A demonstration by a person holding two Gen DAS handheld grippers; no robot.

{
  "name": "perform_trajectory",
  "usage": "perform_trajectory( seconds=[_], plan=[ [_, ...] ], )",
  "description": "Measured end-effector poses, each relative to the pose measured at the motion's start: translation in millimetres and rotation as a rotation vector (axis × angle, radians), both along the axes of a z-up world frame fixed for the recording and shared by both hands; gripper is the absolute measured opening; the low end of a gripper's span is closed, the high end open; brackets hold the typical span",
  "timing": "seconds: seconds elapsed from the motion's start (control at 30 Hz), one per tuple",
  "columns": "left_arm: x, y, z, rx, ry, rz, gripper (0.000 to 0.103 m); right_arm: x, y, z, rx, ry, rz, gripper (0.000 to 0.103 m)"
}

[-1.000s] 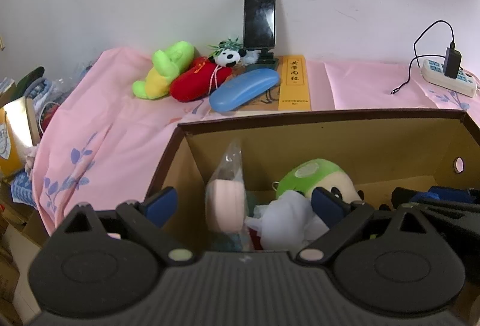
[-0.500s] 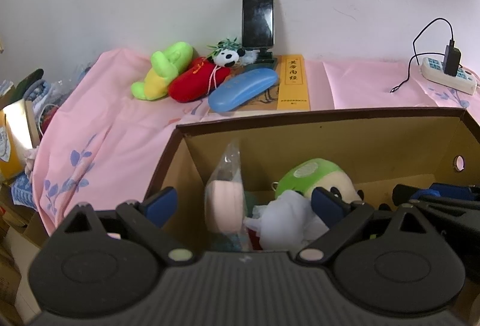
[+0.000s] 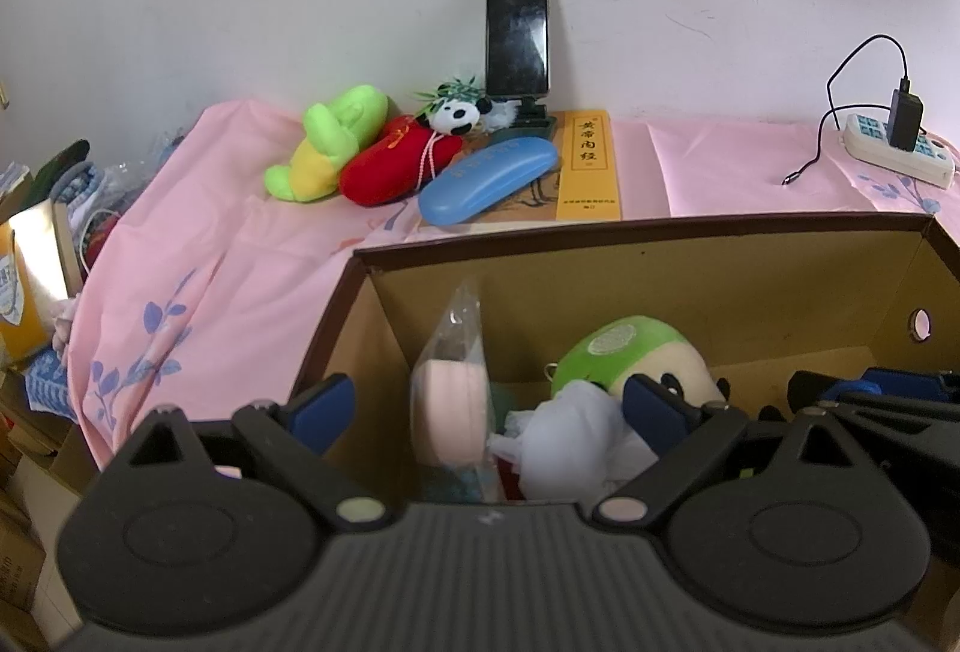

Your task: Organize soft objects

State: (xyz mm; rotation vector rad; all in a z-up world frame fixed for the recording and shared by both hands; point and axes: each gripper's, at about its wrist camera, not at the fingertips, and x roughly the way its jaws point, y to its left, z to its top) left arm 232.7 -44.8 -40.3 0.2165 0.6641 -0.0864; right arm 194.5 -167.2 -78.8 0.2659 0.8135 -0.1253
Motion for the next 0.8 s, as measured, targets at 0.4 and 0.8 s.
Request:
perform_trajectory(
  seconds=[0.4, 0.8],
  plan=[
    [-0.5, -0.8, 0.2, 0.001, 0.000, 0.001, 0.096, 0.6, -1.1, -0.1, -0.005, 0.004, 0.002, 0.020],
    [-1.9, -2.8, 0.3, 0.014, -0.008, 0.000, 0.096, 0.7, -1.0, 0.1, -0.004, 0.001, 0.001, 0.020]
  ],
)
